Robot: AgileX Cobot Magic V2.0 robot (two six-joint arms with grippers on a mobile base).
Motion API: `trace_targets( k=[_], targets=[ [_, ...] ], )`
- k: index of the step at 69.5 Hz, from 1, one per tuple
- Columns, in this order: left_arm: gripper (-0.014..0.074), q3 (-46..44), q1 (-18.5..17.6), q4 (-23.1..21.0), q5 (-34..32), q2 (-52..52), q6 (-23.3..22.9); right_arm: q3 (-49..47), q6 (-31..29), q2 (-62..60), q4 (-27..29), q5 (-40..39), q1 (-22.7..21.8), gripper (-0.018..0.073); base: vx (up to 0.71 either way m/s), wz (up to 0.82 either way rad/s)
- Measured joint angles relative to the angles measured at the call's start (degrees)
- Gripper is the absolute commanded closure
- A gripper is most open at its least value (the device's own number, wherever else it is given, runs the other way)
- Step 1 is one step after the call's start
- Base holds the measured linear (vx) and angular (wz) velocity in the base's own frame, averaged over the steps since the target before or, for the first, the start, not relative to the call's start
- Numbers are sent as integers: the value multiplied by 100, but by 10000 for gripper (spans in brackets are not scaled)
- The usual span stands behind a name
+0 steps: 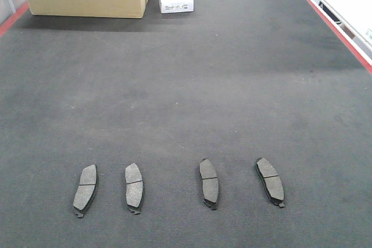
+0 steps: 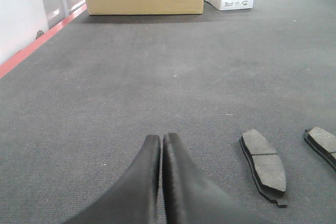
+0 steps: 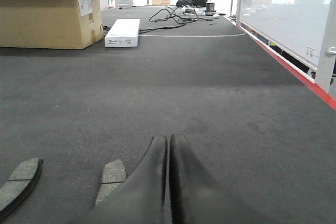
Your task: Move and align brake pads A on conveyor
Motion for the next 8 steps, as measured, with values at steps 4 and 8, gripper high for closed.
trace_targets(
  k=[4,8],
  targets=[
    [603,0,0,0,0,0,0,0,0,0,0,0,0,566,0,0],
    [603,0,0,0,0,0,0,0,0,0,0,0,0,566,0,0]
  ],
)
